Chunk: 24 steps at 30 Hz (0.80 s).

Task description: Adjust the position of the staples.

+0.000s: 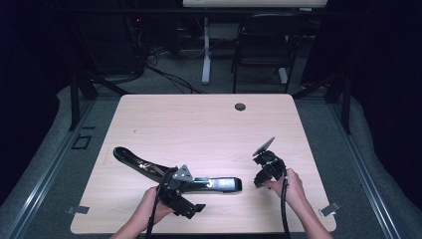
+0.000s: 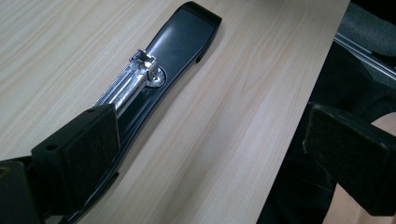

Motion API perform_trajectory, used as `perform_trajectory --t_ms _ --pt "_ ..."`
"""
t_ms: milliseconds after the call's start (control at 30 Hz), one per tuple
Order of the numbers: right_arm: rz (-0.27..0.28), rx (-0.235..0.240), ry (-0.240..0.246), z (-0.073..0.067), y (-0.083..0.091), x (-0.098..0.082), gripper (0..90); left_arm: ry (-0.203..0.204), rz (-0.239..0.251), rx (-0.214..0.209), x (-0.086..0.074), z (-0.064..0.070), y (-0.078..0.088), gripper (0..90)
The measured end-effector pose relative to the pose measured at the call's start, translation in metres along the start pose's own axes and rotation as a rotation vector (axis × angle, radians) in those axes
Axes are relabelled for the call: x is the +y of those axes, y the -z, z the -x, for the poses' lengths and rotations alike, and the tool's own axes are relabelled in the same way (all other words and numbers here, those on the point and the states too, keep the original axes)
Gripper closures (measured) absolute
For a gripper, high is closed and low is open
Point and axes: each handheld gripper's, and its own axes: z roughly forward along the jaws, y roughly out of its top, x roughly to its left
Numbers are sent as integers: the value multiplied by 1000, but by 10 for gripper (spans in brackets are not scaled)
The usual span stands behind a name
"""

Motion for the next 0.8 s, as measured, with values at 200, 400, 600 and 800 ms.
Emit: perform_trajectory --t_ms 200,400,600,800 --pt "-16 -14 206 -5 3 1 430 -3 -2 2 0 1 0 37" --pt "-29 -1 363 -2 9 6 409 -5 -2 2 0 0 0 37" --pt "0 30 544 0 5 1 442 0 16 -15 0 -1 2 16" --pt "-2 17 609 6 3 -2 455 8 17 -2 -1 -3 3 2"
